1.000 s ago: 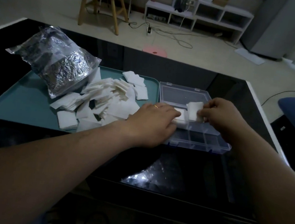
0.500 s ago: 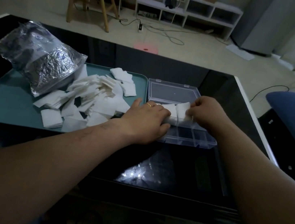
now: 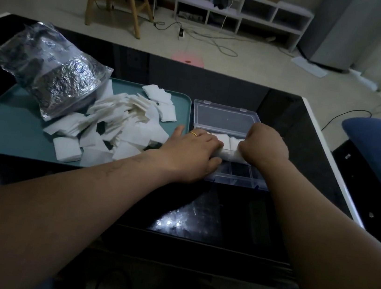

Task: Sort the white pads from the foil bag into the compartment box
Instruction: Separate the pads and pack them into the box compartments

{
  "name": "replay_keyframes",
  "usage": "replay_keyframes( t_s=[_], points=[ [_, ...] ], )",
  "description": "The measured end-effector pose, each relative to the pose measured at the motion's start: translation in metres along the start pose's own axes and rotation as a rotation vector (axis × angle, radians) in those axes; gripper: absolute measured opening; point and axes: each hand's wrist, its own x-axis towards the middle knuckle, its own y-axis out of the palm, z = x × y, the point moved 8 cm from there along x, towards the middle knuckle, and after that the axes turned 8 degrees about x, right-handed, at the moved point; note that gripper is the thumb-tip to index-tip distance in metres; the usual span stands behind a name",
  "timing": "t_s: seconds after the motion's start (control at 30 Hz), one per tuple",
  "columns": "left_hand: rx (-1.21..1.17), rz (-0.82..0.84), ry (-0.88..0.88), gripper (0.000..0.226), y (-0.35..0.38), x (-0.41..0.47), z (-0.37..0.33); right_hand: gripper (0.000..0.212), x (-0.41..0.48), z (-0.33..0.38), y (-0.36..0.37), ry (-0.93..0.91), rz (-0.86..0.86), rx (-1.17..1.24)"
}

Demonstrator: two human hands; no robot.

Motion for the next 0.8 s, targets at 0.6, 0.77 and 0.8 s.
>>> replay_keyframes(
  t_s=[0.6,0.77,0.8],
  points=[
    [-0.020,-0.203,-0.226,0.006,-0.075,-0.120,0.156,0.009,-0.091,0.194,0.023,-0.588,0.275,0.211],
    [0.027,0.059,-0.189,0.028,-0.044,-0.138,0.164,0.044,-0.105,0.200,0.069,-0.458,0.425,0.039],
    [0.050,0.105,-0.187,0.034,-0.038,-0.138,0.165,0.050,-0.106,0.201,0.072,-0.435,0.431,0.032]
  ],
)
